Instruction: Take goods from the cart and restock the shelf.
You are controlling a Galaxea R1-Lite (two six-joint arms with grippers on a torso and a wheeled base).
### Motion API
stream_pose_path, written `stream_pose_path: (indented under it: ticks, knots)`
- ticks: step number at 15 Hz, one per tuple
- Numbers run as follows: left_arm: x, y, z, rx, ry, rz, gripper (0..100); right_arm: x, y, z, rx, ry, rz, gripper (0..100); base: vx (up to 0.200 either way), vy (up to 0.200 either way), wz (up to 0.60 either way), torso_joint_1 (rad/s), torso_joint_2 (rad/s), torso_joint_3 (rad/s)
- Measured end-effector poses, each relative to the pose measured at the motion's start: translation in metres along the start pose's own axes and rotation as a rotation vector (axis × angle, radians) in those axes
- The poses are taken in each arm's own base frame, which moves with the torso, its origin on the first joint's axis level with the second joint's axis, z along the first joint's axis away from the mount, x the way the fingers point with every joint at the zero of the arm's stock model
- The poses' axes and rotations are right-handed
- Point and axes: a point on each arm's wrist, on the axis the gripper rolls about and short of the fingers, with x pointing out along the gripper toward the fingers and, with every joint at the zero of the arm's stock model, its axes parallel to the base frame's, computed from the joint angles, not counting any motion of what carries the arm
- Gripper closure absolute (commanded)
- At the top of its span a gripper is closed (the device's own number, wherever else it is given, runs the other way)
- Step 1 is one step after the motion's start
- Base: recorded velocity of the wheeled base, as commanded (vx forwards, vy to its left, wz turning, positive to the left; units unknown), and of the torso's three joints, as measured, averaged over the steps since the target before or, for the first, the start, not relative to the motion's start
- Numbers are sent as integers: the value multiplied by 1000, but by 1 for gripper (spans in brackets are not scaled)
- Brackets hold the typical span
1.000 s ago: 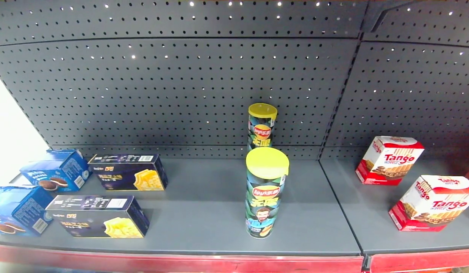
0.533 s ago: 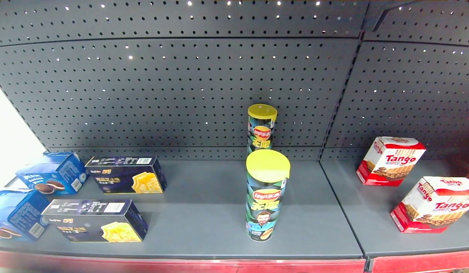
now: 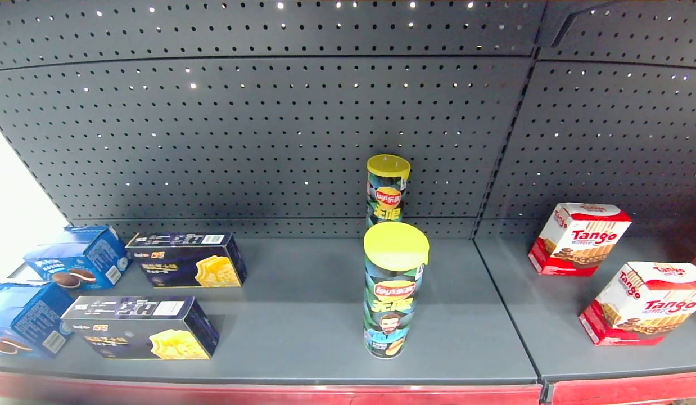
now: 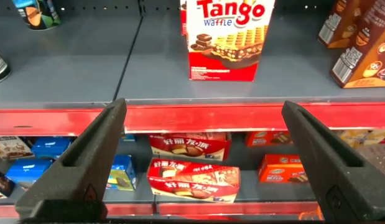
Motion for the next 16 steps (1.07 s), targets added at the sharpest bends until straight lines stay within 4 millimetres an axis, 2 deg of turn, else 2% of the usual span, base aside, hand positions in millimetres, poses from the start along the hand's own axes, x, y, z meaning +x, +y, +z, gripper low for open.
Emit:
stream_pose_path:
  ticks: [12, 13, 16]
  knots:
    - [0, 0, 0, 3, -1, -1, 0, 0, 0, 0, 0, 0, 0, 0, -17, 0, 0, 0, 0, 0]
    - [0, 0, 0, 2, 0, -1, 0, 0, 0, 0, 0, 0, 0, 0, 0, -200, 0, 17, 2, -2]
    - [0, 0, 0, 0, 0, 0, 0, 0, 0, 0, 0, -1, 0, 0, 0, 0, 0, 0, 0, 0]
